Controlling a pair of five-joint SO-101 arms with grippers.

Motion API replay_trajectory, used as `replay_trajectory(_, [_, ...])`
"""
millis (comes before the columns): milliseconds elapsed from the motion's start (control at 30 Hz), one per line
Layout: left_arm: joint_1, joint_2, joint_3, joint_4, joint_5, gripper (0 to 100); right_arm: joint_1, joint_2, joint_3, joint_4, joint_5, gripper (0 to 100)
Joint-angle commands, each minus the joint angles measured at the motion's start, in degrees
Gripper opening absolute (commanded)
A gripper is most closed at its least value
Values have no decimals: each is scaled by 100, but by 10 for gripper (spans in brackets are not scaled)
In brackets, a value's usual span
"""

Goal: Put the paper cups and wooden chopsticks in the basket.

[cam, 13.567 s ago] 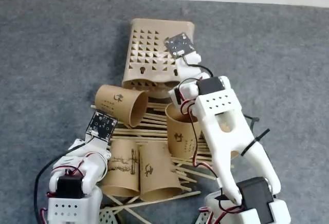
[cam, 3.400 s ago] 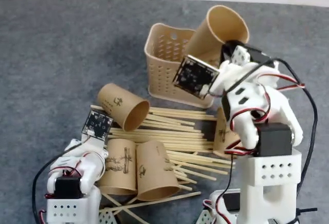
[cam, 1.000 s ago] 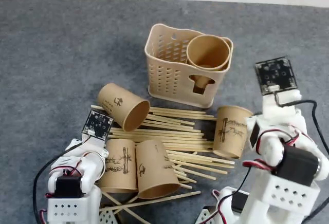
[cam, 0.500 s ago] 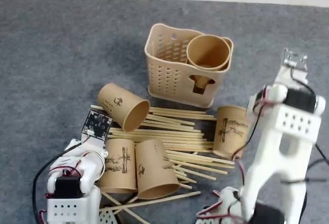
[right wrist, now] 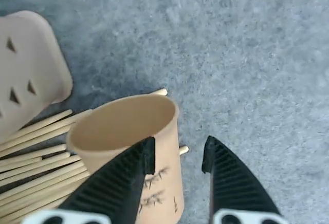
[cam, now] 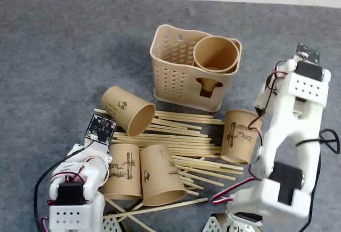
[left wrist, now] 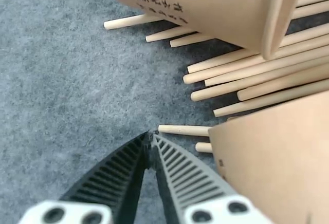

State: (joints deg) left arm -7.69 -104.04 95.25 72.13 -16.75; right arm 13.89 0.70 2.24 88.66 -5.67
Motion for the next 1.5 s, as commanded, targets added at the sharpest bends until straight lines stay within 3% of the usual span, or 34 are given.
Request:
replay_trajectory(0, [-57, -22, -101, -105, -35, 5, 13, 189, -356, 48, -70, 160])
replay_trajectory(400, [-57, -22, -101, -105, -35, 5, 13, 585, -462, 259, -70, 160])
replay_trajectory(600, [-57, -22, -101, -105, -35, 5, -4, 585, -1886, 1200, -70, 160])
replay_trajectory(733, [-57, -22, -101, -105, -35, 5, -110, 620, -2536, 1218, -97, 160])
replay_trajectory(1000, [-57, -22, -101, -105, -35, 5, -602, 637, -2158, 1007, -290, 160])
replay_trajectory(1467, [-57, -22, -110, -105, -35, 5, -66, 646, -1051, 40, -475, 160])
